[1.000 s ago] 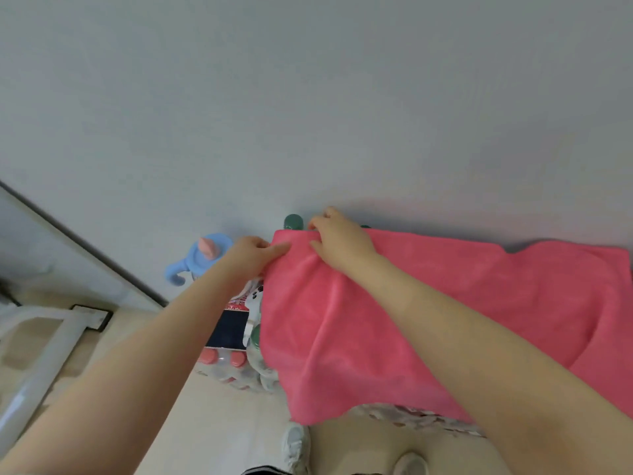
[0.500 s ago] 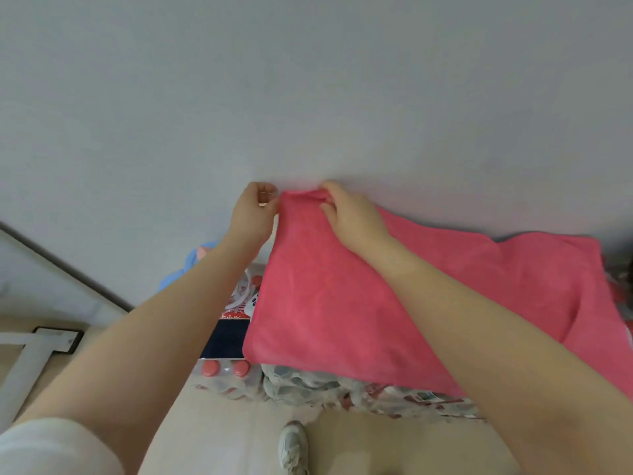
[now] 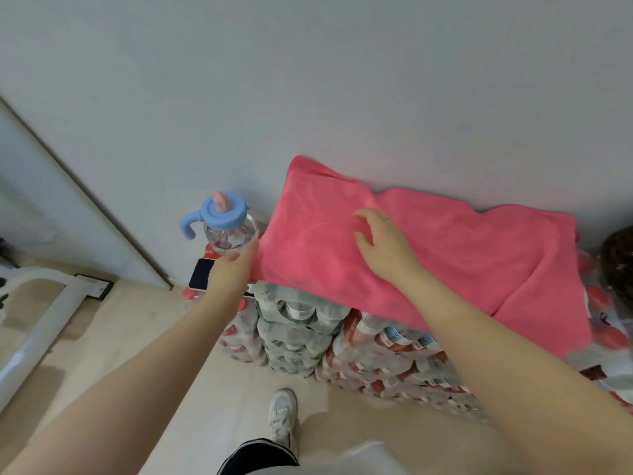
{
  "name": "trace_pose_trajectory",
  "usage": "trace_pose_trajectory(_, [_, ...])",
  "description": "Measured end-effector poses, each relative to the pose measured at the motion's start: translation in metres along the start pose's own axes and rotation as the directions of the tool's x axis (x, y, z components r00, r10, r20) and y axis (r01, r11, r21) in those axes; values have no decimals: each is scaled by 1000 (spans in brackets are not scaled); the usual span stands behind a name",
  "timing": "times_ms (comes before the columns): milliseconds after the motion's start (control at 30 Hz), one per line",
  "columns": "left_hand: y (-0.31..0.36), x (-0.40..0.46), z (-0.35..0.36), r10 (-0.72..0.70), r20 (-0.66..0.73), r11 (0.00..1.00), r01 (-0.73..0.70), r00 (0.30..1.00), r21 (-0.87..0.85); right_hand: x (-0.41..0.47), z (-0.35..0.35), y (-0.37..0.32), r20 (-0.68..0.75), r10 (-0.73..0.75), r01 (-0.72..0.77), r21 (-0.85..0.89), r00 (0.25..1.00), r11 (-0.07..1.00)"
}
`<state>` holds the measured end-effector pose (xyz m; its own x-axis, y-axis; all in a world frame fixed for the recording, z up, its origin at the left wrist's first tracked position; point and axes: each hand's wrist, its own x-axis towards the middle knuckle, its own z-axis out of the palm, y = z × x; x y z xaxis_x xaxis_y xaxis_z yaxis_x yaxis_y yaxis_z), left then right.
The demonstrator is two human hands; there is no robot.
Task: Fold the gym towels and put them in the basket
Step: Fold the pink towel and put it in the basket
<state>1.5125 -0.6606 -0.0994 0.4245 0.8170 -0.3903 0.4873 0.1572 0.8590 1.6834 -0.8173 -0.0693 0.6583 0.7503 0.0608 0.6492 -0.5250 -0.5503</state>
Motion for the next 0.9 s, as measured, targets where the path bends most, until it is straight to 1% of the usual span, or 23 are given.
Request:
trace_pose_trajectory(33, [-1,-4,0,34,-17,999,-34,999,1,-5,-1,3,-7,2,-2,9,1000,1000])
trace_pose_trajectory(100, [0,-20,3,142,-79,986,-134,987,97,-24,-8,10,-37,4,-3,28,999,1000])
trace_pose_trajectory(167, [9,-37,11,286,-137,949,-260,948,179,-44,-15,19,-128,25,-23,15,991,1000])
trace_pose_trajectory(200, [13,-46,16,356,-143,924,-325,923,202,-55,-19,25,-184,59,-62,-12,981,998])
trace_pose_trajectory(267, [23,-64,32,443,-118,885,-413,889,214,-77,-29,40,-275,141,-162,-52,951,985])
trace_pose_trajectory(333, [29,-79,53,500,-73,852,-476,863,219,-100,-42,58,-335,234,-254,-16,913,967])
trace_pose_trajectory(433, [33,-98,87,582,9,780,-561,813,279,-134,-69,85,-446,370,-394,43,815,918])
trace_pose_trajectory(467, [34,-103,98,597,36,761,-580,801,289,-145,-77,95,-493,412,-447,50,767,893])
trace_pose_trajectory(533, [35,-114,119,622,87,726,-615,778,307,-165,-87,118,-529,544,-559,152,651,815])
trace_pose_trajectory(567, [35,-121,129,634,115,705,-633,765,320,-174,-92,127,-504,620,-585,251,602,772])
trace_pose_trajectory(600, [36,-127,138,643,146,685,-650,752,328,-181,-93,135,-455,682,-587,352,573,729])
trace_pose_trajectory(633, [36,-133,146,649,179,668,-667,739,331,-186,-93,143,-377,726,-591,422,575,687])
trace_pose_trajectory(667, [36,-138,154,656,211,648,-684,724,333,-189,-92,147,-287,757,-622,438,588,649])
trace_pose_trajectory(700, [36,-144,160,664,238,626,-701,709,341,-191,-90,153,-205,785,-662,440,585,607])
trace_pose_trajectory(733, [36,-149,165,672,261,603,-717,693,350,-192,-90,152,-132,821,-703,454,555,548])
trace_pose_trajectory(767, [36,-154,169,678,278,587,-729,681,352,-190,-90,153,-68,856,-717,515,513,471])
trace_pose_trajectory(800, [36,-157,173,684,290,577,-739,670,347,-189,-90,151,7,882,-709,598,471,373])
trace_pose_trajectory(833, [35,-160,176,689,299,570,-748,660,340,-188,-87,153,103,889,-640,731,445,236])
trace_pose_trajectory(867, [34,-162,179,691,310,563,-755,653,335,-189,-88,152,214,872,-528,847,441,59])
trace_pose_trajectory(900, [33,-163,181,687,323,562,-758,651,332,-190,-87,152,272,852,-406,910,447,-77])
